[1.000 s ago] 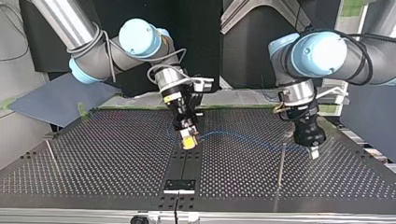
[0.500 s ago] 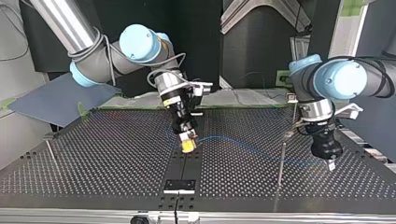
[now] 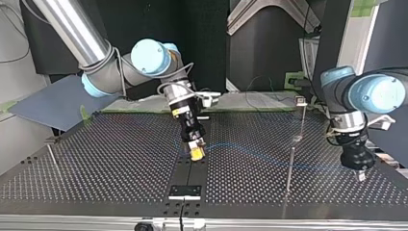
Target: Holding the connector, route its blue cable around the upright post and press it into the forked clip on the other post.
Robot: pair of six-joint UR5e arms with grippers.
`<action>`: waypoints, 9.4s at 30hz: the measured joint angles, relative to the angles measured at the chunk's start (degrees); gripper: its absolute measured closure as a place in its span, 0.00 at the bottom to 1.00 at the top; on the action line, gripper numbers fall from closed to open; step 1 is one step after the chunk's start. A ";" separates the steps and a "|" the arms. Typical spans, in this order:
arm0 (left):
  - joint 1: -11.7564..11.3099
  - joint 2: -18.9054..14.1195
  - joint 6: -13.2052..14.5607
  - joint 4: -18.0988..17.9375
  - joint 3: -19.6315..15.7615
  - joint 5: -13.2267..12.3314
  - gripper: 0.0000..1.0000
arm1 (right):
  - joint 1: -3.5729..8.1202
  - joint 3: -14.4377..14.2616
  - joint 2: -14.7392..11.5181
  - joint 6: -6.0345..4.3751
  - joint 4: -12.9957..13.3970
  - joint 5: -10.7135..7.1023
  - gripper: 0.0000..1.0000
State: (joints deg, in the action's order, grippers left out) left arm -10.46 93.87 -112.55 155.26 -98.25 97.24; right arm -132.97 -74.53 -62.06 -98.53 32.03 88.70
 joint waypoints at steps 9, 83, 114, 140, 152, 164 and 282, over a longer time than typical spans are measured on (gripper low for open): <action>0.16 2.61 -0.07 -0.26 0.01 -5.35 0.93 | 0.86 0.38 0.85 -0.02 0.10 -0.01 1.00; 6.16 10.58 -5.48 -4.25 -1.48 -9.58 0.29 | 3.06 -7.69 14.73 -0.63 0.26 3.46 1.00; 6.17 10.59 -6.36 -4.29 -1.48 -9.03 0.29 | 2.54 -24.10 22.87 -0.06 15.17 11.93 1.00; 6.17 10.62 -6.37 -4.34 -1.48 -8.78 0.29 | 8.05 -22.34 35.72 -0.07 21.32 12.73 1.00; 6.17 10.61 -6.42 -4.28 -1.48 -8.78 0.29 | 10.55 -20.74 41.79 -0.03 21.93 12.79 1.00; 6.18 10.61 -6.45 -4.22 -1.48 -8.83 0.29 | 11.35 -19.75 48.62 -0.01 22.40 12.82 1.00; 6.18 10.65 -7.94 -3.99 -1.49 -7.64 0.29 | 19.28 -32.48 17.11 4.76 20.01 1.89 1.00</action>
State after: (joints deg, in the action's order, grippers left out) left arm -4.27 104.52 -120.49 151.27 -99.74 89.60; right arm -113.70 -107.02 -44.95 -93.77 52.04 90.59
